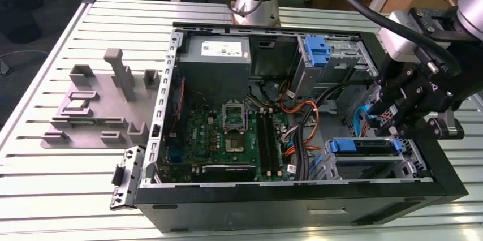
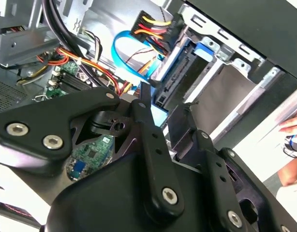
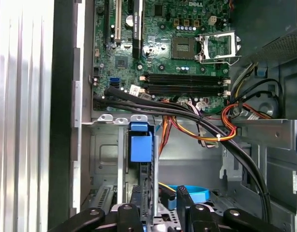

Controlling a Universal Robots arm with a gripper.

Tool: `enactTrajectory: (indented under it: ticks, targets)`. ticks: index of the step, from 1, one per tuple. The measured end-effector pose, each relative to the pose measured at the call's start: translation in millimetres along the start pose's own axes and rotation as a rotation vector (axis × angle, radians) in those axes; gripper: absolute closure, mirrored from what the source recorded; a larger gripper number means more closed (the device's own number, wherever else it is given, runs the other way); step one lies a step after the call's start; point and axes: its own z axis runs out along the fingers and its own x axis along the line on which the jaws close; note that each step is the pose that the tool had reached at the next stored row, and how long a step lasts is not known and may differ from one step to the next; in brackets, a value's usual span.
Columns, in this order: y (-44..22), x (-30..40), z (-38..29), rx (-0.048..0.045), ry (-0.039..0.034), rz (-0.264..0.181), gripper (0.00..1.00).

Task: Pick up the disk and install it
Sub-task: 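Insert the first disk wire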

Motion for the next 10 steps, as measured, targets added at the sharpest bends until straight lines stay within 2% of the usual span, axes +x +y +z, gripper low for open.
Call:
enactTrajectory:
  ticks: [10]
  targets:
    - [-2.5,-0.7,7.1,0.0000,0.0003,0.000,0.58]
